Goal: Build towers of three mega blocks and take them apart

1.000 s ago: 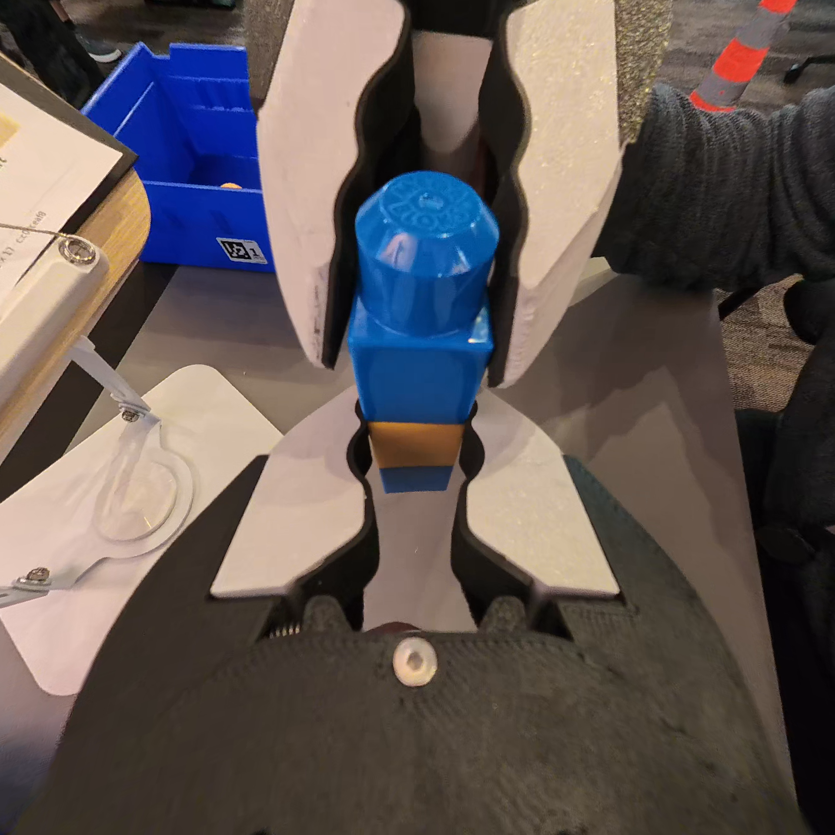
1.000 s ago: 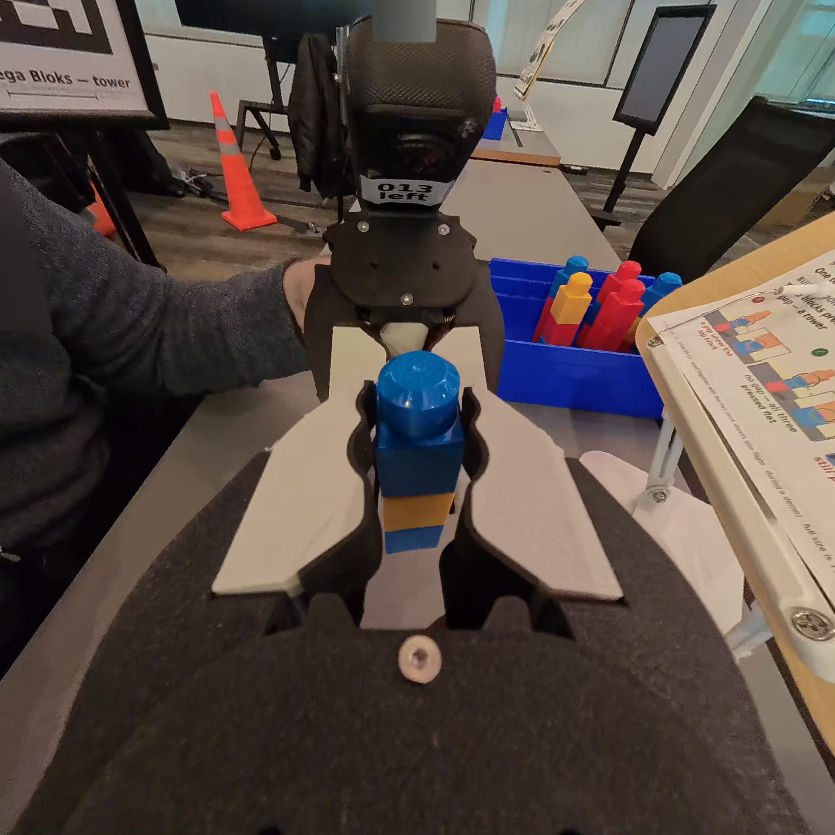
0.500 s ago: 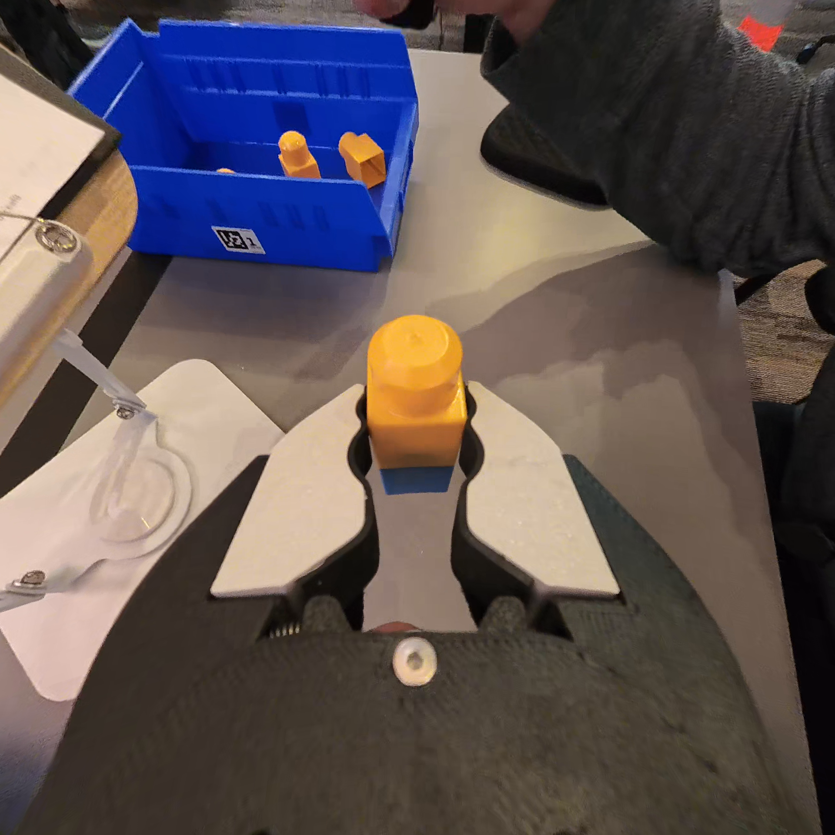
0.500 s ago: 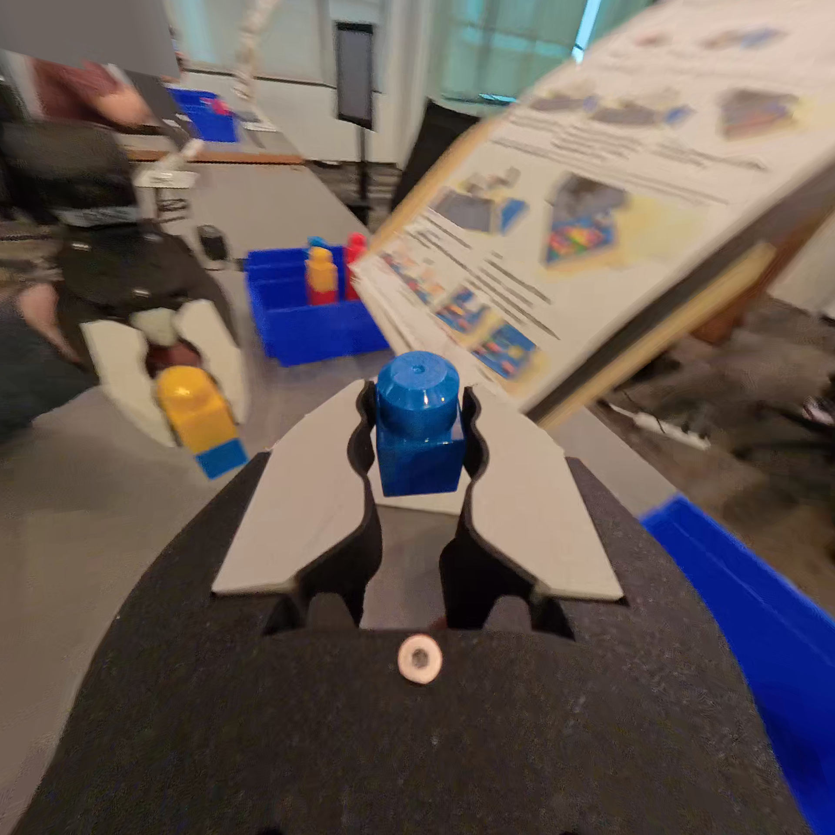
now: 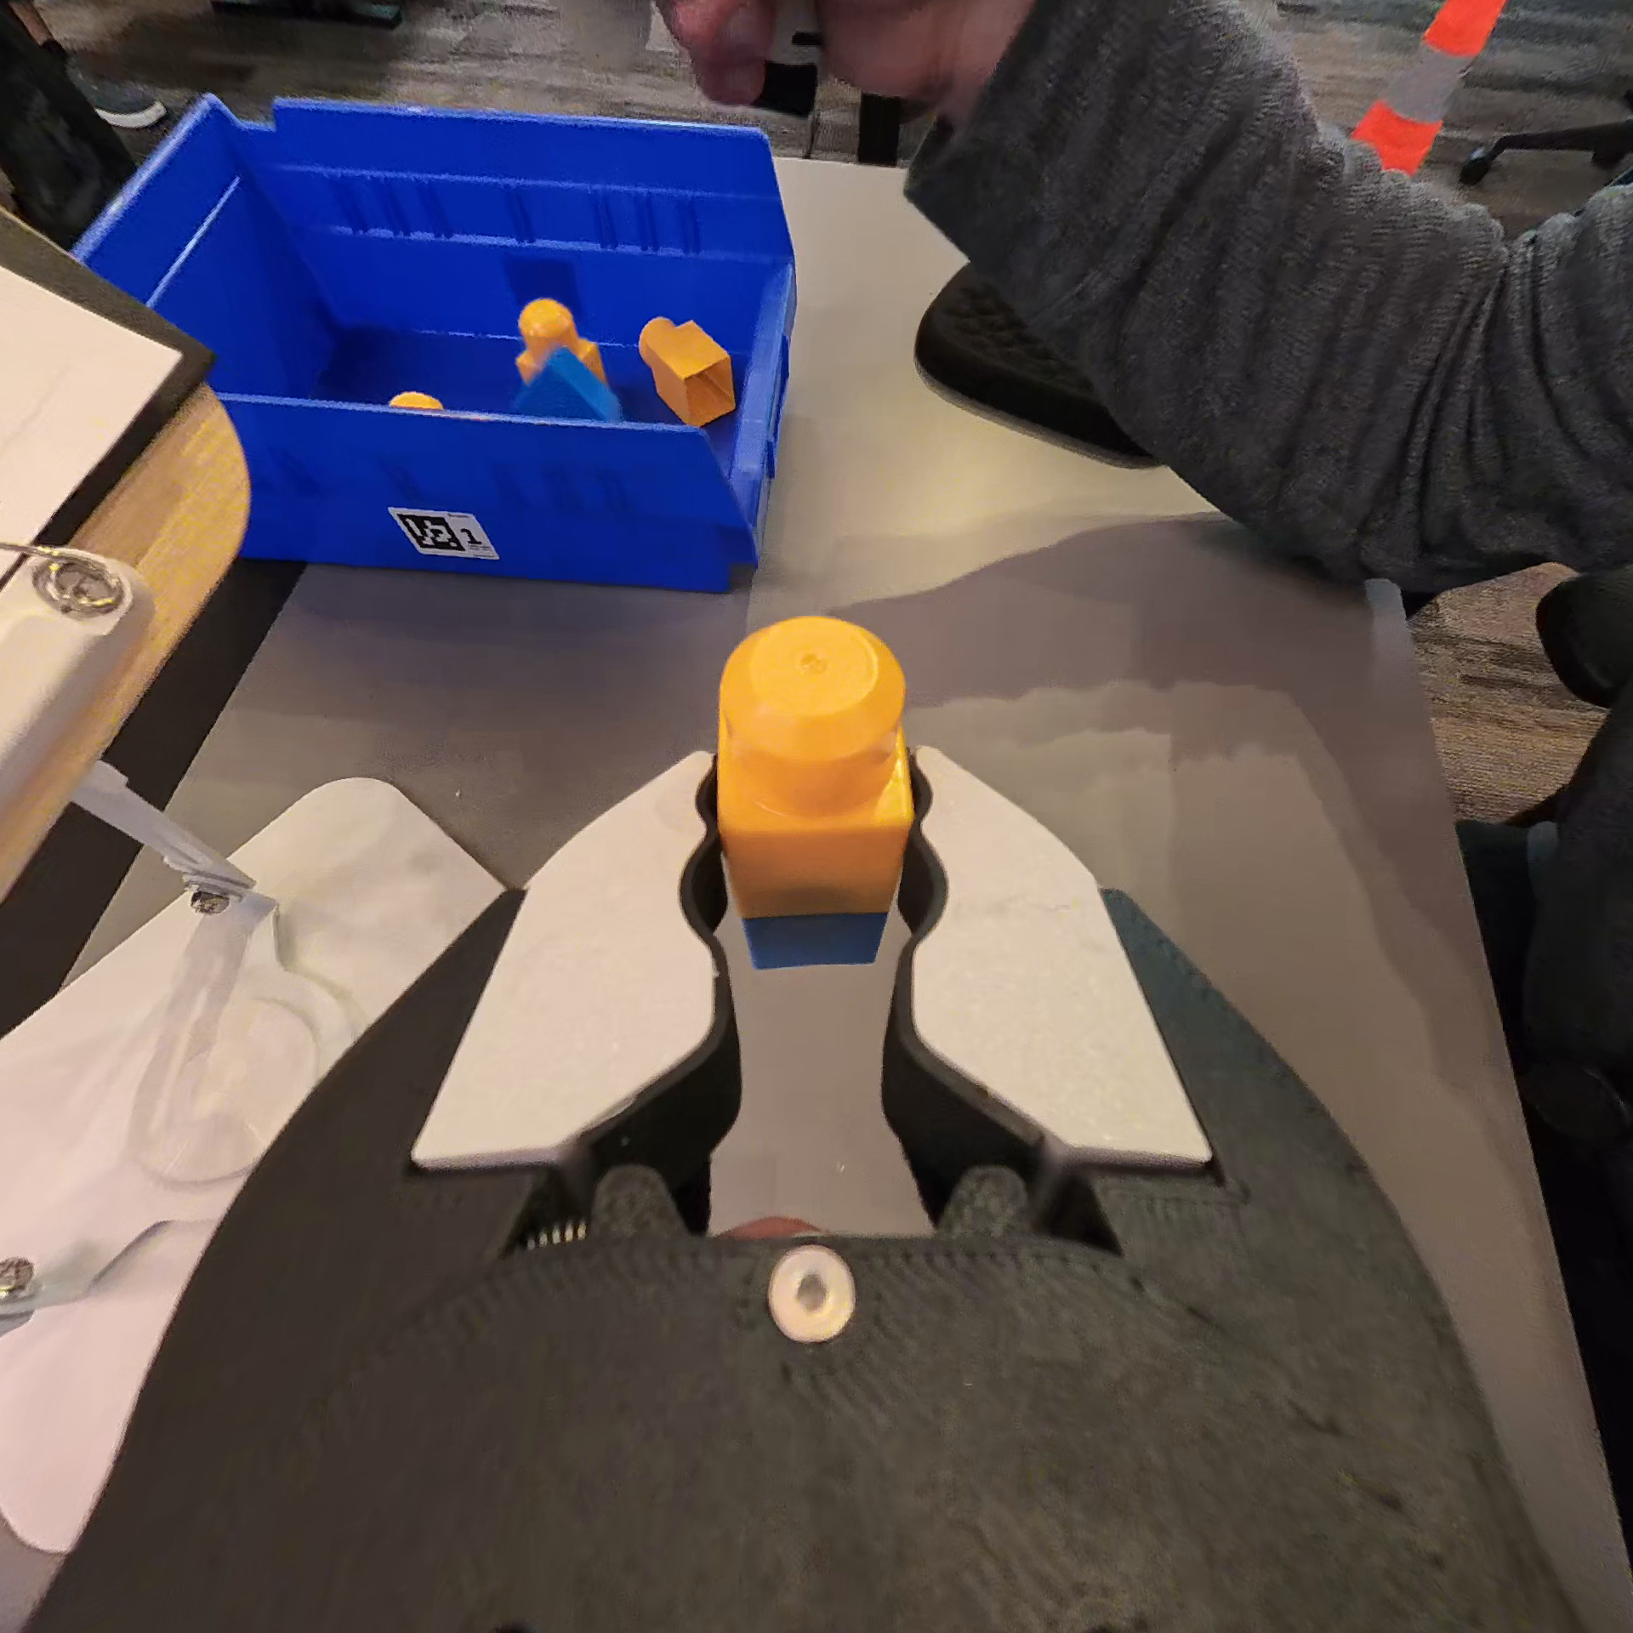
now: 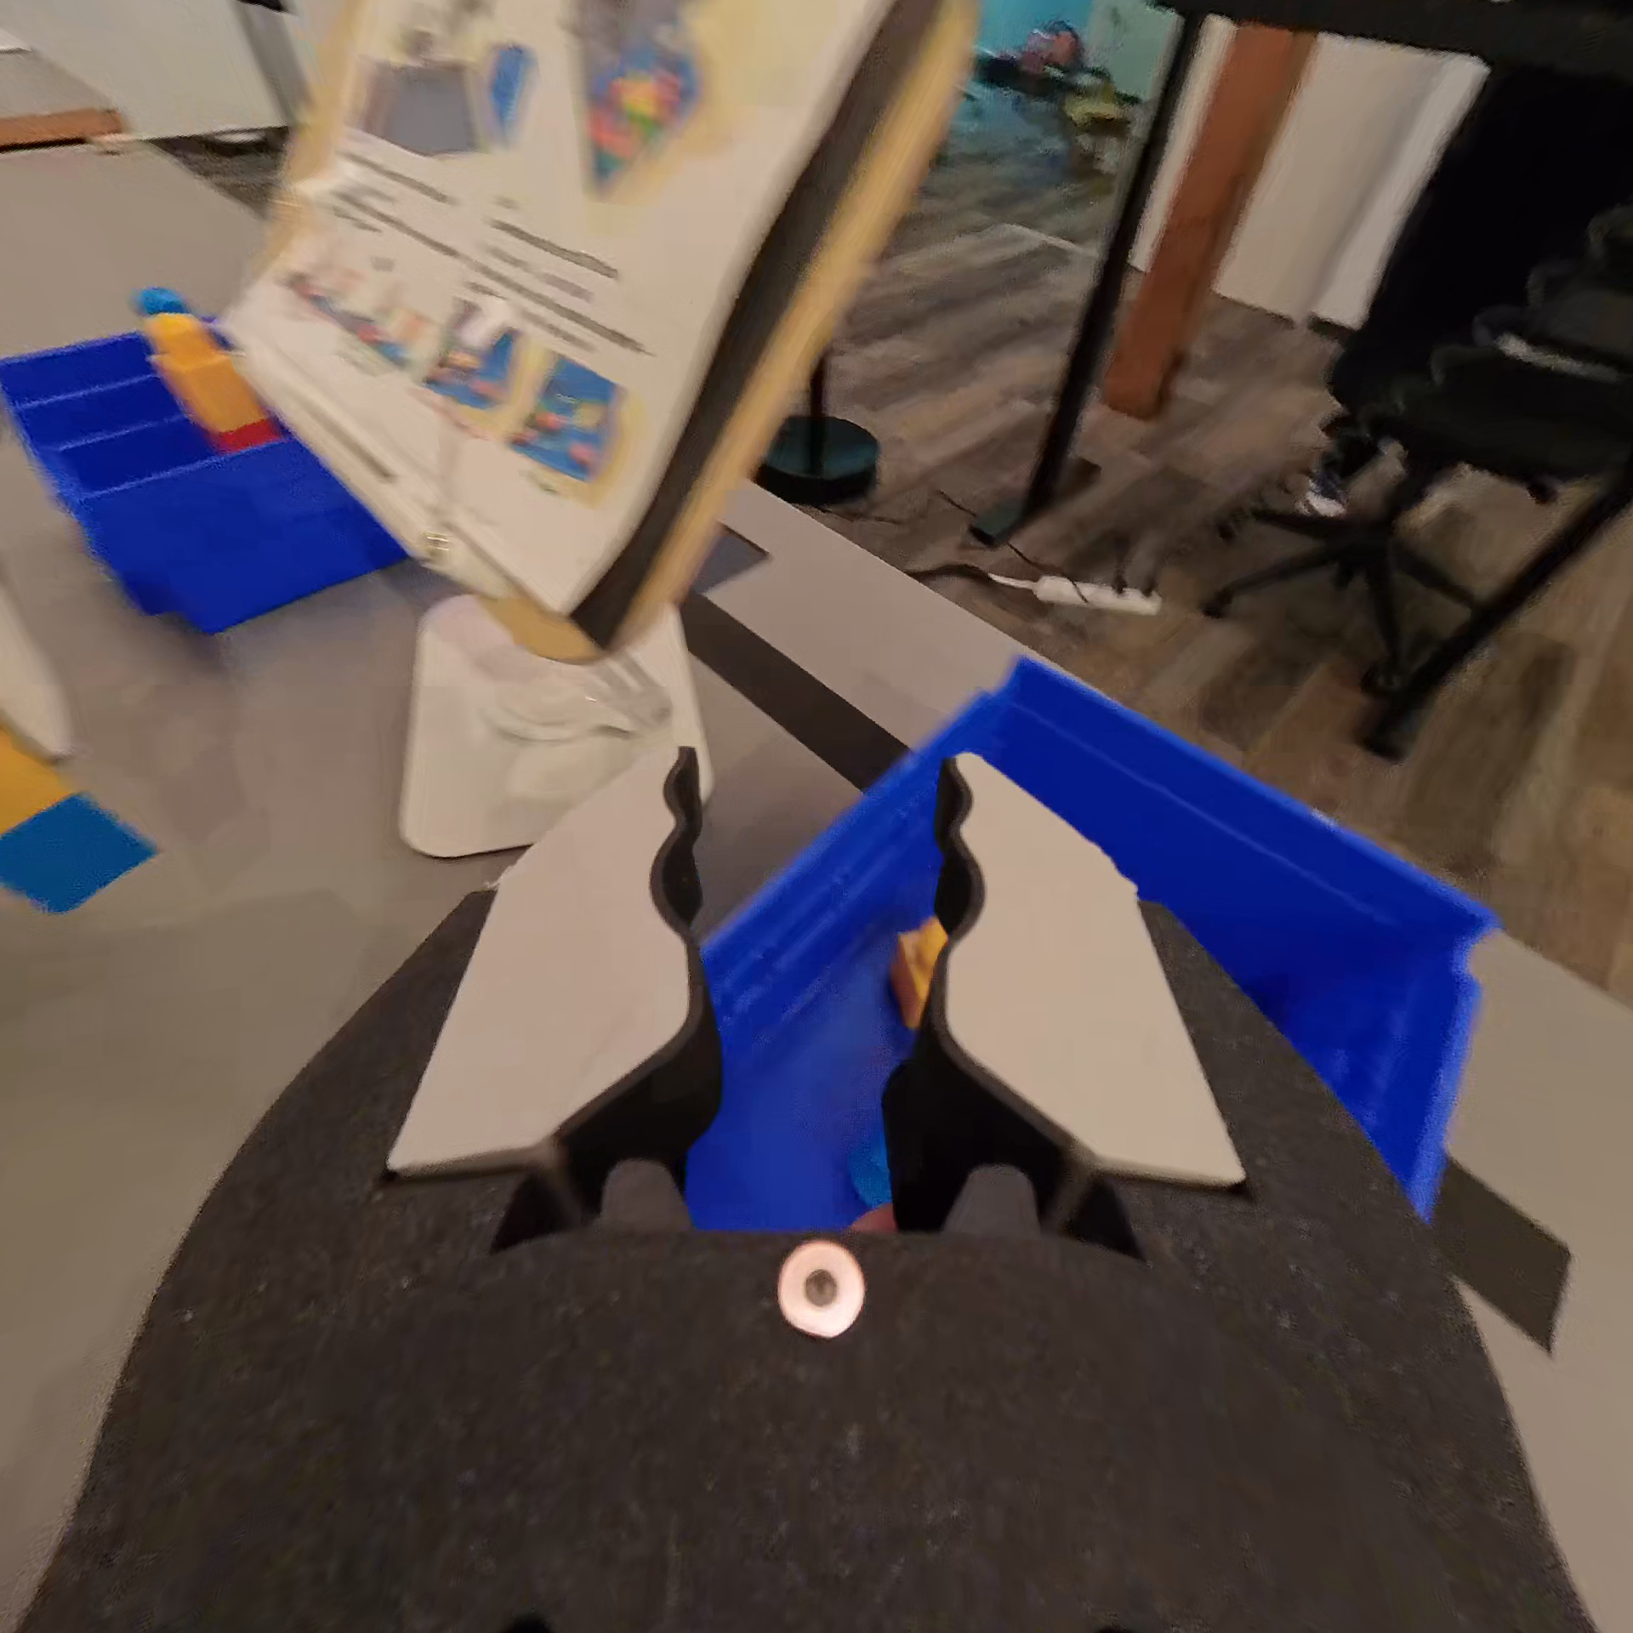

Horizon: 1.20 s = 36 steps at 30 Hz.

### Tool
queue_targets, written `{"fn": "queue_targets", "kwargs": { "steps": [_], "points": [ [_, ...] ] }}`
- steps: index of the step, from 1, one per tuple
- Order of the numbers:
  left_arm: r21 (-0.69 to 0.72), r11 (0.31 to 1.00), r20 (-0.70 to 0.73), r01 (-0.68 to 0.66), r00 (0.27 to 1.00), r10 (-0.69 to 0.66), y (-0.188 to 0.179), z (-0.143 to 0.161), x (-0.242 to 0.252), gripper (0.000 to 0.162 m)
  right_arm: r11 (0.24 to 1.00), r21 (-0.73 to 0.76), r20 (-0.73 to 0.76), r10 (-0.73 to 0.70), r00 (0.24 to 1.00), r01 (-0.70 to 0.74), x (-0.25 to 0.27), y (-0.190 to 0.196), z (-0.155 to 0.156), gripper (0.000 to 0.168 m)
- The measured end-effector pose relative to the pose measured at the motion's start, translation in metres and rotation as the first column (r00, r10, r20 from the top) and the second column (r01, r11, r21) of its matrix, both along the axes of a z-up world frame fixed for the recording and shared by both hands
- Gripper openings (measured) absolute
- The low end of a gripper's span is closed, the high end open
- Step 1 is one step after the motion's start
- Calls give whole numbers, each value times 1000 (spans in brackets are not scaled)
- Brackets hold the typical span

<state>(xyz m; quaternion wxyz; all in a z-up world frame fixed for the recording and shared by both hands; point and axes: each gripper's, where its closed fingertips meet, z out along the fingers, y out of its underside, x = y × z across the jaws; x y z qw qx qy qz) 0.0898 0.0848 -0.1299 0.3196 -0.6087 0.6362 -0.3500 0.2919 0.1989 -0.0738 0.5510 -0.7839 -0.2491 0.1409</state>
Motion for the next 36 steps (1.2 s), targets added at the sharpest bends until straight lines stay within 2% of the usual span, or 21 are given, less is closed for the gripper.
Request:
{"fn": "queue_targets", "kwargs": {
  "steps": [3, 7, 11, 14, 16, 23, 28, 31, 33, 36],
  "points": [
    [-7, 1000, 12, 3, 1000, -3, 4, 4, 1, 36, 970, 51, -17, 240, 971, -239, -60, -25, 18, 49],
    [10, 1000, 27, 12, 1000, -12, 8, 16, 6, 36, 834, 62, -16, 550, 835, -549, -147, -71, 25, 47],
    [25, 999, 22, 30, 999, -30, 5, 19, 9, 36, 708, 47, -42, 706, 706, -705, -204, -101, 18, 46],
    [19, 999, 33, 39, 999, -39, 2, 21, 9, 36, 675, 17, -59, 738, 673, -738, -221, -105, 7, 44],
    [25, 999, 42, 35, 998, -36, 3, 24, 8, 36, 658, 15, -66, 752, 656, -753, -228, -107, 2, 34],
    [-7, 998, 107, 62, 992, -61, -1, 36, 7, 37, 649, 69, -98, 761, 642, -758, -230, -109, 14, 30],
    [-15, 998, 98, 59, 994, -57, 4, 31, 2, 59, 696, 155, -147, 718, 680, -702, -220, -100, 33, 30],
    [-22, 998, 63, 63, 996, -61, 4, 19, 6, 55, 695, 178, -168, 719, 675, -697, -218, -100, 39, 30],
    [-9, 999, 61, 52, 997, -51, 7, 15, 10, 39, 691, 173, -167, 723, 670, -702, -219, -101, 38, 30],
    [-8, 999, 75, 44, 996, -44, 9, 15, 11, 36, 694, 174, -163, 720, 675, -698, -218, -101, 39, 30]
  ]
}}
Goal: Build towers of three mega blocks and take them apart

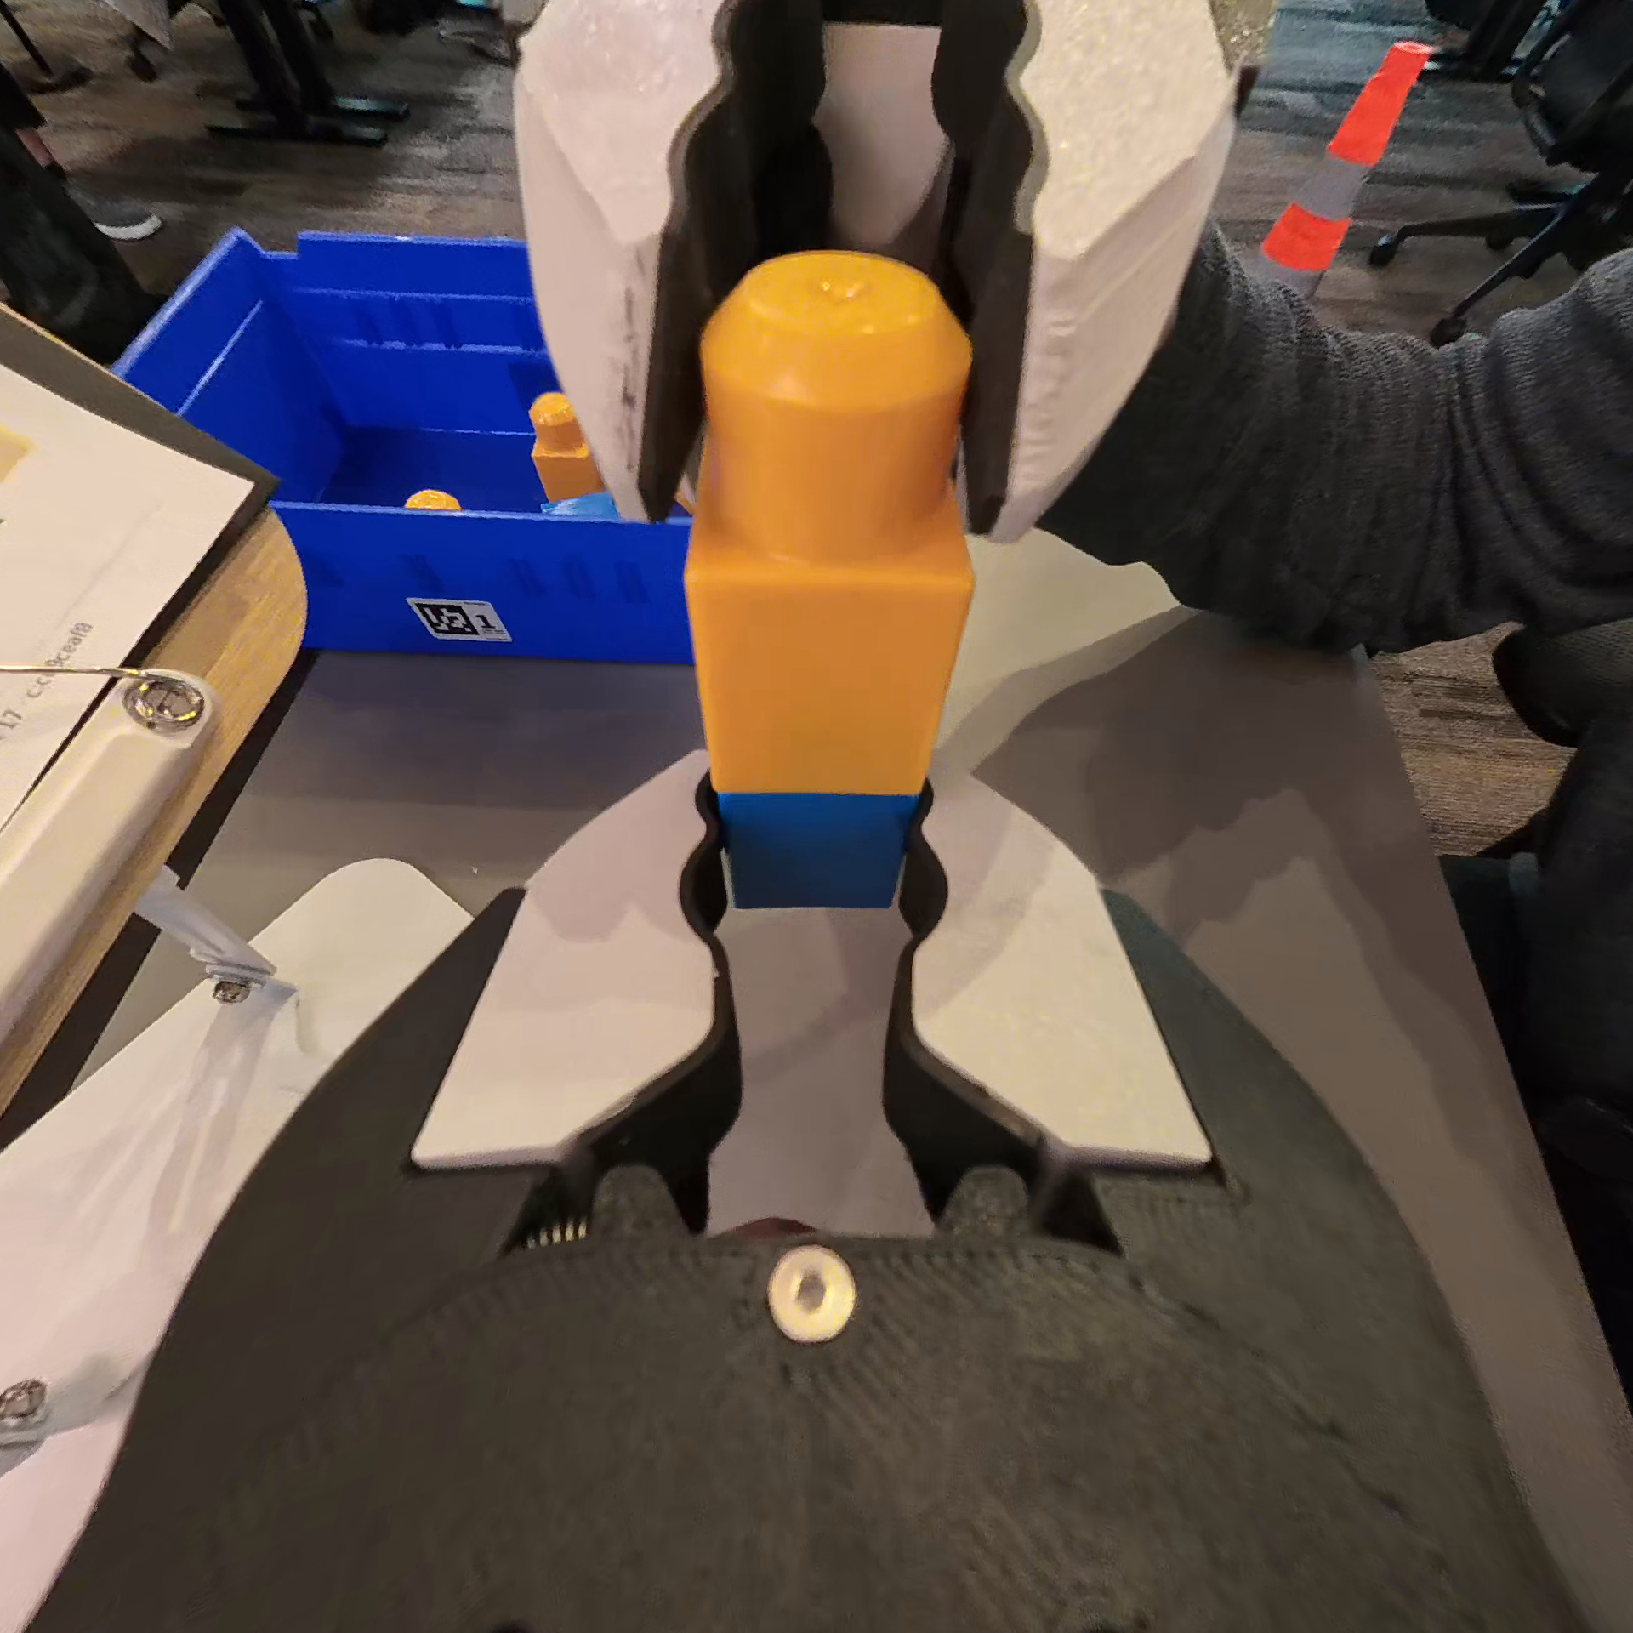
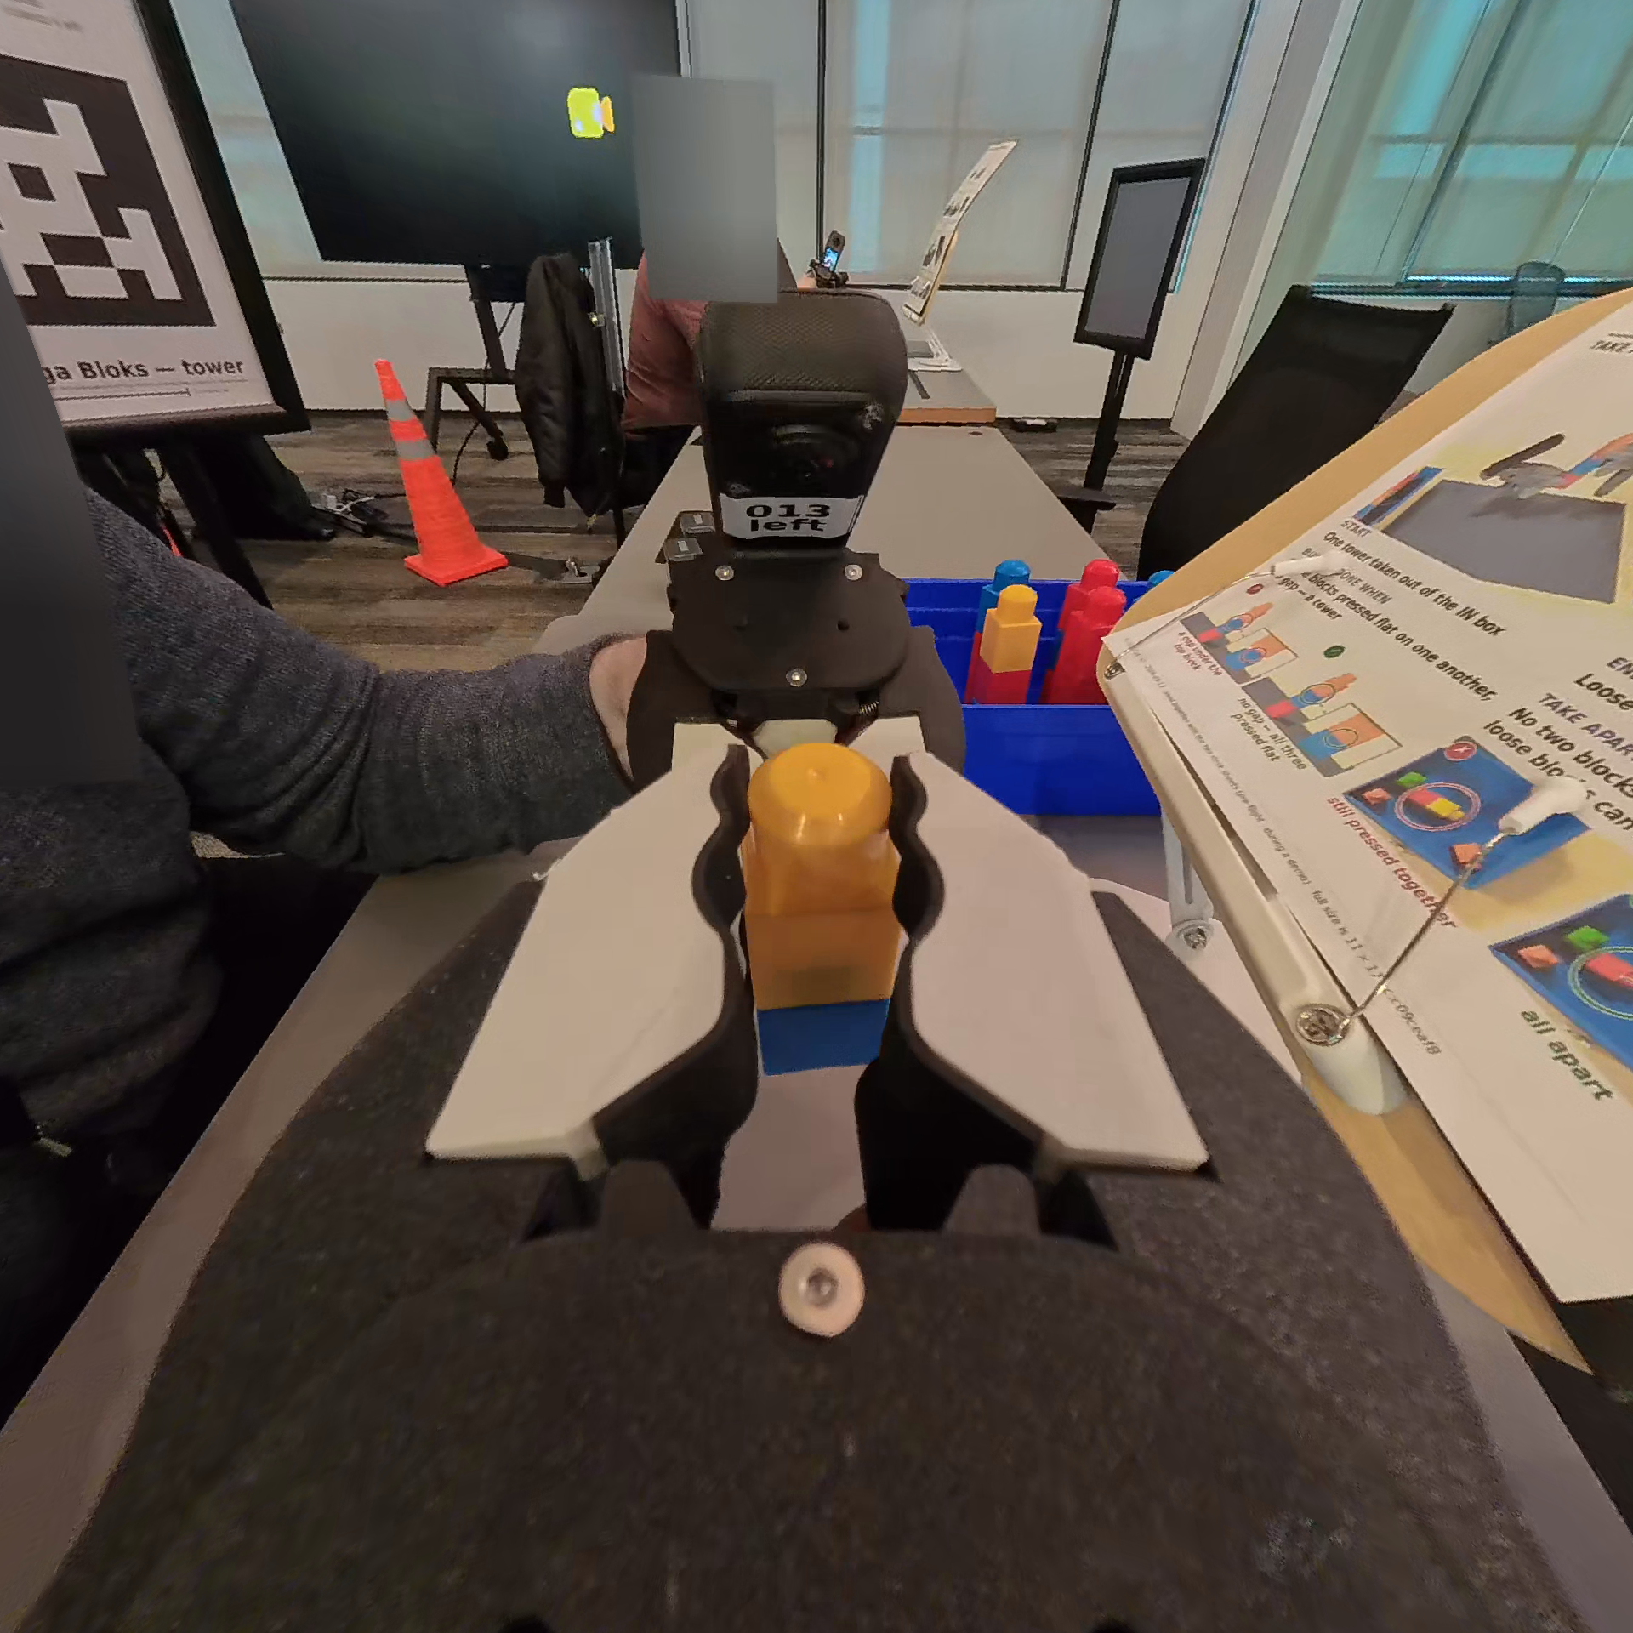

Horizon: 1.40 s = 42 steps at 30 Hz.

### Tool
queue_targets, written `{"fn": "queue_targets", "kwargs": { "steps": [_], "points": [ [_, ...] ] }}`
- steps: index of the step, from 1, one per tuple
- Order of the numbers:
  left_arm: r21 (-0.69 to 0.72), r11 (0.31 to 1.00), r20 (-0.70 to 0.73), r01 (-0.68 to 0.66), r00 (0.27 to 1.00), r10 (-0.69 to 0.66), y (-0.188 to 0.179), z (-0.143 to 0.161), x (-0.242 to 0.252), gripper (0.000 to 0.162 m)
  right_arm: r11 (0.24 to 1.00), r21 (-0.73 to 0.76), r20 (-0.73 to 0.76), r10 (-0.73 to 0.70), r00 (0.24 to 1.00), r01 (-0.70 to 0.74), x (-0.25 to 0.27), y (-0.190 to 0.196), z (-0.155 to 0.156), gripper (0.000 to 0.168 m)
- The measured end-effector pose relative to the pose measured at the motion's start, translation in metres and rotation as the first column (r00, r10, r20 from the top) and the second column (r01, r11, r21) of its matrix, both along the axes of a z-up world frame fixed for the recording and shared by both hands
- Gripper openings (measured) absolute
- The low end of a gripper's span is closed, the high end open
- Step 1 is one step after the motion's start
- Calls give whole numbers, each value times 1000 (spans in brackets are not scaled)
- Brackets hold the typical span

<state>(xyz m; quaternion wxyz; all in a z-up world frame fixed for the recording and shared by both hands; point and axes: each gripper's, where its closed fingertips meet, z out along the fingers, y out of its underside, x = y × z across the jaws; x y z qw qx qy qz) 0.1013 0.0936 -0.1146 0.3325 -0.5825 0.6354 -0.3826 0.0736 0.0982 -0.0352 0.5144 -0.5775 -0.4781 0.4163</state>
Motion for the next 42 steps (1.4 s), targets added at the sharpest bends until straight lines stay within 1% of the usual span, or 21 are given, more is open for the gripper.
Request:
{"fn": "queue_targets", "kwargs": {
  "steps": [4, 6, 7, 9, 11, 12, 14, 16, 18, 22, 24, 25, 28, 29, 30, 31, 33, 35, 36, 39, 42],
  "points": [
    [-19, 1000, -6, -10, 1000, 10, 2, 1, -3, 36, 999, 31, 18, -35, 999, 35, 7, 2, 4, 30],
    [42, 998, -126, -37, 991, 42, 10, -21, -10, 36, 998, 38, -100, -46, 994, 50, 19, 1, 28, 30],
    [52, 998, -137, -39, 990, 46, 11, -26, -9, 36, 996, 45, -127, -66, 990, 73, 28, 2, 37, 30],
    [11, 1000, -117, -10, 993, 11, 4, -23, -6, 36, 982, 89, -99, -159, 982, 168, 51, 10, 43, 30],
    [45, 999, -117, -26, 993, 31, 7, -20, -6, 36, 965, 85, -102, -238, 966, 247, 77, 20, 45, 30],
    [37, 999, -107, -21, 994, 25, 6, -17, -6, 36, 950, 87, -90, -291, 952, 299, 92, 28, 43, 30],
    [32, 999, -98, -22, 995, 25, 6, -15, -7, 36, 911, 68, -46, -405, 913, 407, 122, 47, 32, 30],
    [48, 998, -118, -33, 992, 39, 8, -18, -9, 36, 873, 8, -30, -487, 873, 487, 151, 62, 21, 30],
    [49, 998, -114, -32, 993, 37, 8, -17, -8, 36, 792, 2, 72, -609, 790, 611, 185, 82, -3, 30],
    [48, 998, -109, -30, 993, 35, 7, -17, -7, 36, 666, -97, 208, -713, 669, 740, 231, 107, -48, 40],
    [44, 998, -101, -32, 994, 37, 8, -17, -6, 36, 604, -79, 244, -759, 603, 793, 247, 115, -60, 44],
    [44, 998, -99, -35, 994, 39, 9, -17, -6, 36, 592, -70, 251, -768, 588, 803, 250, 116, -61, 46],
    [45, 998, -88, -43, 995, 47, 11, -15, -7, 36, 604, -4, 264, -768, 584, 797, 239, 113, -52, 47],
    [48, 998, -81, -47, 995, 51, 12, -14, -7, 36, 630, 19, 265, -752, 604, 776, 229, 110, -48, 46],
    [49, 998, -75, -51, 996, 54, 13, -13, -7, 36, 679, 34, 248, -716, 652, 733, 213, 104, -41, 45],
    [49, 997, -70, -52, 996, 55, 13, -12, -7, 36, 741, 43, 223, -661, 717, 670, 191, 96, -33, 45],
    [53, 997, -53, -52, 997, 55, 13, -9, -6, 36, 850, 65, 184, -525, 831, 523, 144, 76, -19, 44],
    [49, 998, -38, -46, 998, 48, 11, -5, -5, 36, 927, 91, 171, -374, 912, 363, 97, 53, -13, 44],
    [54, 997, -34, -47, 998, 49, 11, -4, -6, 36, 954, 99, 167, -296, 941, 282, 76, 40, -11, 44],
    [59, 997, -29, -43, 999, 45, 9, -1, -7, 36, 990, 88, 159, -127, 979, 115, 29, 15, -14, 44],
    [57, 998, -10, -32, 999, 33, 6, 4, -6, 36, 997, 67, 175, -55, 983, 43, 5, 6, -25, 44]
  ]
}}
